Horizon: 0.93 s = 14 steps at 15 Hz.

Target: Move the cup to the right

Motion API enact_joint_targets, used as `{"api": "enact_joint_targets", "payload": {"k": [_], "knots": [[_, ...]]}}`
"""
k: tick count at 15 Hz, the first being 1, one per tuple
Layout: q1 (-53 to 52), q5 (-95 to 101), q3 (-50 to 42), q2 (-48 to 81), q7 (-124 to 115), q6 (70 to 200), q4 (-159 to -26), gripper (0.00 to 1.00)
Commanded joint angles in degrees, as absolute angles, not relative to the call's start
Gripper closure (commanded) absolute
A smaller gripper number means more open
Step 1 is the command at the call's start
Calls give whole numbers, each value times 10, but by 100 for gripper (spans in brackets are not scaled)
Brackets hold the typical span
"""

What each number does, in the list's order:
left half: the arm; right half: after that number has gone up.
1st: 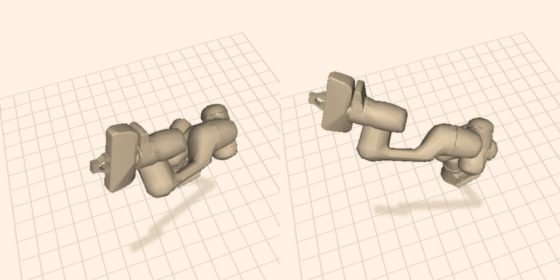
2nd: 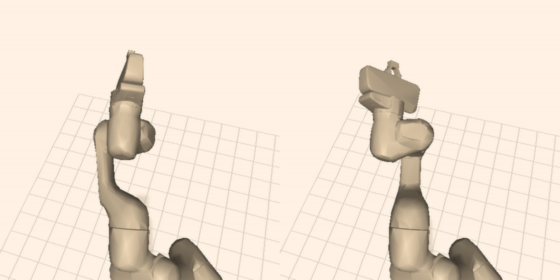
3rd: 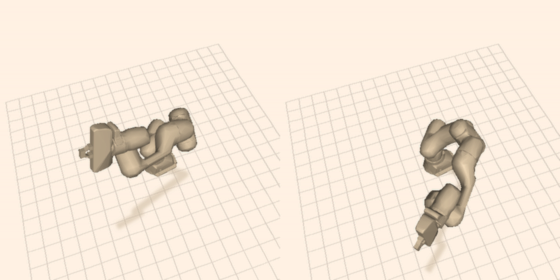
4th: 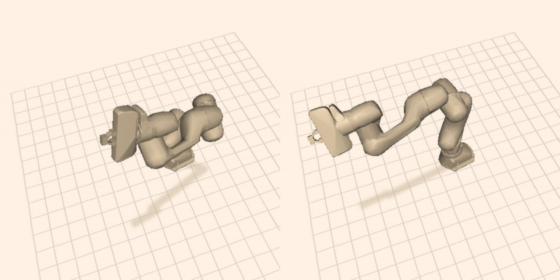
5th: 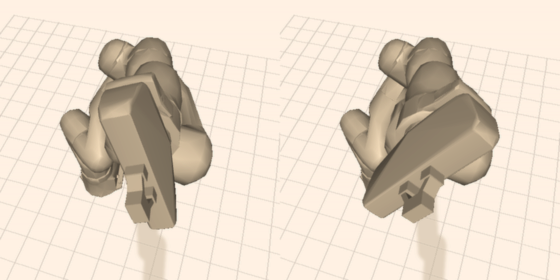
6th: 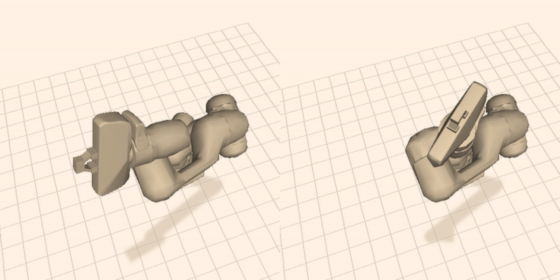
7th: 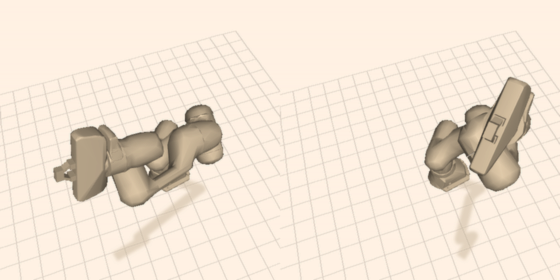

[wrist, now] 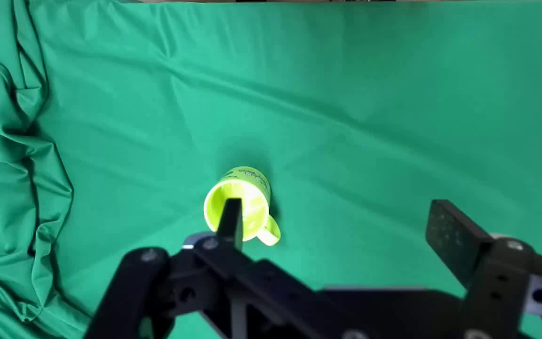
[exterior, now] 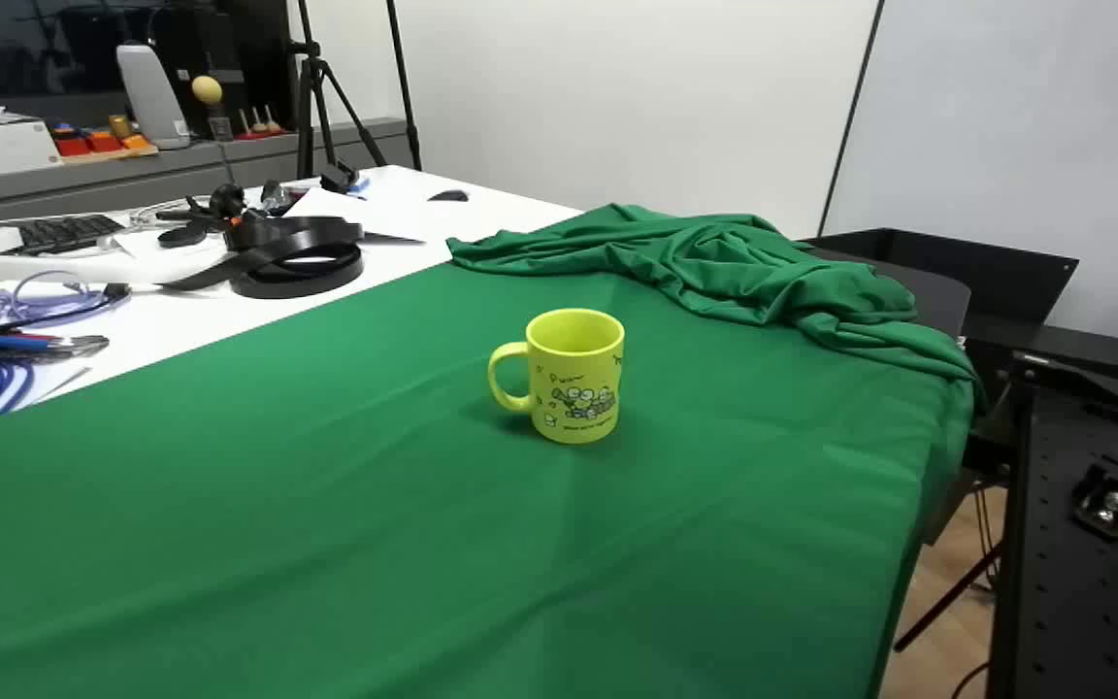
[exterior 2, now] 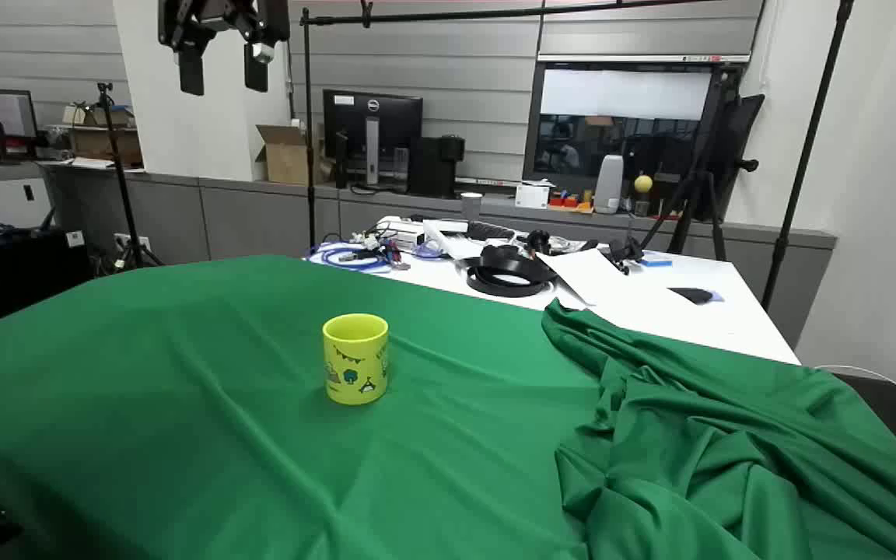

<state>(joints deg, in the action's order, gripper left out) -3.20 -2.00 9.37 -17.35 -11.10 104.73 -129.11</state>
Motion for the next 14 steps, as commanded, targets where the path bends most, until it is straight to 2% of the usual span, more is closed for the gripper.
{"api": "enact_joint_targets", "payload": {"k": [1, 10, 14], "knots": [[-39, -18, 87, -173, -113, 1047, -1290, 0], [-39, -18, 87, -173, -113, 1047, -1290, 0], [-27, 30, 92, -155, -138, 1102, -1287, 0]]}}
